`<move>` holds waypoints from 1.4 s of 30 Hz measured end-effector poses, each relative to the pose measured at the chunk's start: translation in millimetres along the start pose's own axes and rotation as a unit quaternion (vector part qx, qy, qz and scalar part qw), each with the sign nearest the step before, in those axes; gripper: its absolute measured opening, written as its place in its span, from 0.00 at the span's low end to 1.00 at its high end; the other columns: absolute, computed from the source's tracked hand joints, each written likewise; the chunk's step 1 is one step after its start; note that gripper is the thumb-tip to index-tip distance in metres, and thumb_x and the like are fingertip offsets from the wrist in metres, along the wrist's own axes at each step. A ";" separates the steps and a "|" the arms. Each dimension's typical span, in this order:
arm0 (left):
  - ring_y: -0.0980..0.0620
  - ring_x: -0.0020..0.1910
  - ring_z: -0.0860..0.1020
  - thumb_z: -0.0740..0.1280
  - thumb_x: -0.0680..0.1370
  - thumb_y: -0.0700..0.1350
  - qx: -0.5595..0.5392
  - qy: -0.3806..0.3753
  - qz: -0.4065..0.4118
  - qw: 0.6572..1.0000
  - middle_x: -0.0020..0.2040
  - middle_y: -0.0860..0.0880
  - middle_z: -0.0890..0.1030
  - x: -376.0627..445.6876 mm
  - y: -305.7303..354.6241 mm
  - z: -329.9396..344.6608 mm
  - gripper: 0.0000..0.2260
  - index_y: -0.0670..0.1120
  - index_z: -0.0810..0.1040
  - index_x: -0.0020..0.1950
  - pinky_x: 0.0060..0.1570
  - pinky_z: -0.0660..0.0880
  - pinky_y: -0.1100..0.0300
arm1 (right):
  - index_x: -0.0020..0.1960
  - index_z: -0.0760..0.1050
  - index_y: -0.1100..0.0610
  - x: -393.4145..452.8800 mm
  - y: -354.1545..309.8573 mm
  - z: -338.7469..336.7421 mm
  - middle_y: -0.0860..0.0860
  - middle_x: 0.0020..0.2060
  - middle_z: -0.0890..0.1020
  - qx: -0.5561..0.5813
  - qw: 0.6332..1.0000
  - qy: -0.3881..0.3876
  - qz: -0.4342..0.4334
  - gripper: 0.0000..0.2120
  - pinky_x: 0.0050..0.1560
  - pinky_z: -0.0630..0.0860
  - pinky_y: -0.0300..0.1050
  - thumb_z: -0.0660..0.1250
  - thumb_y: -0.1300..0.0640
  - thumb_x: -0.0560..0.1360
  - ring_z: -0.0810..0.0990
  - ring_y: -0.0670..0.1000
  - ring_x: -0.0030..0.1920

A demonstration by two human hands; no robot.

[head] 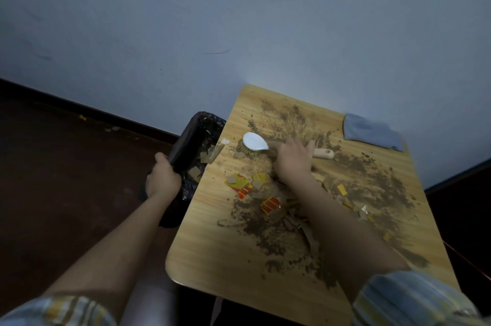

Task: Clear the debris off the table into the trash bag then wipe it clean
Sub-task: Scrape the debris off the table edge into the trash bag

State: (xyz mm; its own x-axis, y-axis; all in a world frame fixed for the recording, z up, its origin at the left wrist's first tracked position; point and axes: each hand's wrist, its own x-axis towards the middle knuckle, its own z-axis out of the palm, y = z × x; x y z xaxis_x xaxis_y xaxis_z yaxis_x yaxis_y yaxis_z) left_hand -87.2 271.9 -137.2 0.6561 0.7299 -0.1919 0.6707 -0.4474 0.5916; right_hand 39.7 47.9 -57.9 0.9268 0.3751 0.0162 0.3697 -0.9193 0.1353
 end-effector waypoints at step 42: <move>0.37 0.49 0.77 0.61 0.77 0.35 -0.015 0.002 0.009 1.000 0.55 0.39 0.78 -0.8 -5.7 -5.3 0.11 0.42 0.64 0.57 0.40 0.67 0.52 | 0.66 0.73 0.41 -9.0 -45.9 -21.7 0.50 0.54 0.75 -0.020 0.988 0.067 -0.135 0.19 0.66 0.54 0.59 0.63 0.58 0.78 0.71 0.55 0.60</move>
State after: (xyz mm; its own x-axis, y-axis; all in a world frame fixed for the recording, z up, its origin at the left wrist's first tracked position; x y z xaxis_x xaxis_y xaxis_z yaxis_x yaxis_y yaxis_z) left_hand -93.4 276.5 -136.3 0.6663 0.7240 -0.1784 0.6486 -0.4447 0.6177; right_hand 13.0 89.4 -42.7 0.7768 0.6209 0.1055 0.5969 -0.7792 0.1913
